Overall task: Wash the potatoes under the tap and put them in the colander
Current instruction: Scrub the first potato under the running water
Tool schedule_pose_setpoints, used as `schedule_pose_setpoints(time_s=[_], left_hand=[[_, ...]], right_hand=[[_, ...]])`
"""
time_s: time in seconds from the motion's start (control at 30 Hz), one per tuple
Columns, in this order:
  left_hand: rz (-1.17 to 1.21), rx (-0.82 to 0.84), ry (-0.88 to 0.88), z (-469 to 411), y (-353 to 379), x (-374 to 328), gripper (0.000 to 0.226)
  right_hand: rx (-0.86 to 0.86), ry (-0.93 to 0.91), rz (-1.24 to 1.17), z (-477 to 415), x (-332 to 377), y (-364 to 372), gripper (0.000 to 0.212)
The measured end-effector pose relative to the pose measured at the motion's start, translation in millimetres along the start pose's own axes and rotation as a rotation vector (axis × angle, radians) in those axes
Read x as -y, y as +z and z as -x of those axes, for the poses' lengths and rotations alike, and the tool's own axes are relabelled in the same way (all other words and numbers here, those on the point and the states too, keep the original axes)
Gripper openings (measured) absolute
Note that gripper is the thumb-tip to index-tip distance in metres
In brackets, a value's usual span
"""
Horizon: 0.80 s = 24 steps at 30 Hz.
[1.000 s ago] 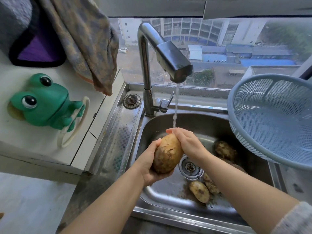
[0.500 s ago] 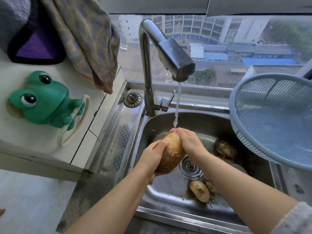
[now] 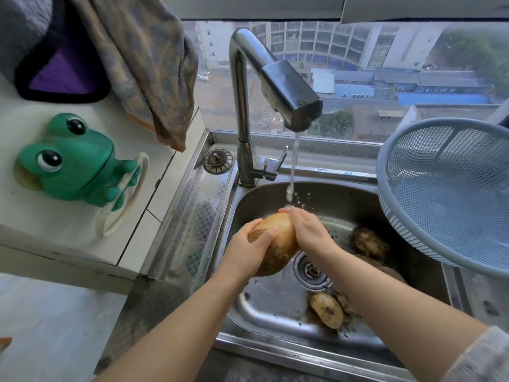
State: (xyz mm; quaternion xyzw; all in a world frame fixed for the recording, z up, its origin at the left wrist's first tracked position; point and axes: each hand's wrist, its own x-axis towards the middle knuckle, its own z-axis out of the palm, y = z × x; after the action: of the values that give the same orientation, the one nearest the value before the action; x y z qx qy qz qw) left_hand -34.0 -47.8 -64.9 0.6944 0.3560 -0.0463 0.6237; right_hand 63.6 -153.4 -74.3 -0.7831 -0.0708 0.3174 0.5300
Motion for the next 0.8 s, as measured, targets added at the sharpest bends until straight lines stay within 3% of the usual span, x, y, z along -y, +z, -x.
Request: schedule_pose_setpoints(time_s=[0.13,0.23,0.33,0.43,0.53,0.6,0.67,0.73,0.8], left_hand=[[0.162,0.083,-0.147,-0.6,-4.7,-4.6,0.047],[0.074,0.032,-0.039,2.2,0.1,-0.2,0.076],[-0.052,-0.047,0.086,7.2,1.6,1.2,0.082],[-0.134,-0.036,0.142,8.4,-3.8,1.2,0.067],[-0.139,0.012,0.129,6.5,-9.3,2.6,0.060],[-0.063,0.054,0.072,7.2,-10.8,0.0,0.063],[-0.048,0.077,0.052,7.2,-10.3,-1.1,0.071],[-0.158,0.068,0.122,11.4,-7.7,-1.9,0.074],[-0.244,0.016,0.200,15.5,-5.8,-1.8,0.069]], right_hand=[[0.081,-0.098,-0.070,14.2,-8.7,8.4,0.046],[-0.031,-0.094,-0.100,14.9,-4.0,13.9,0.041],[-0.104,0.040,-0.225,8.0,3.4,15.9,0.031],[-0.030,0.238,-0.344,4.8,7.9,12.3,0.027],[-0.009,0.315,-0.435,8.3,9.2,4.6,0.027],[0.033,0.240,-0.357,10.7,3.4,3.2,0.022],[0.088,0.164,-0.222,15.0,-0.2,6.0,0.031],[0.040,0.137,-0.164,13.7,1.7,8.5,0.041],[-0.014,0.158,-0.182,8.9,7.4,9.3,0.035]])
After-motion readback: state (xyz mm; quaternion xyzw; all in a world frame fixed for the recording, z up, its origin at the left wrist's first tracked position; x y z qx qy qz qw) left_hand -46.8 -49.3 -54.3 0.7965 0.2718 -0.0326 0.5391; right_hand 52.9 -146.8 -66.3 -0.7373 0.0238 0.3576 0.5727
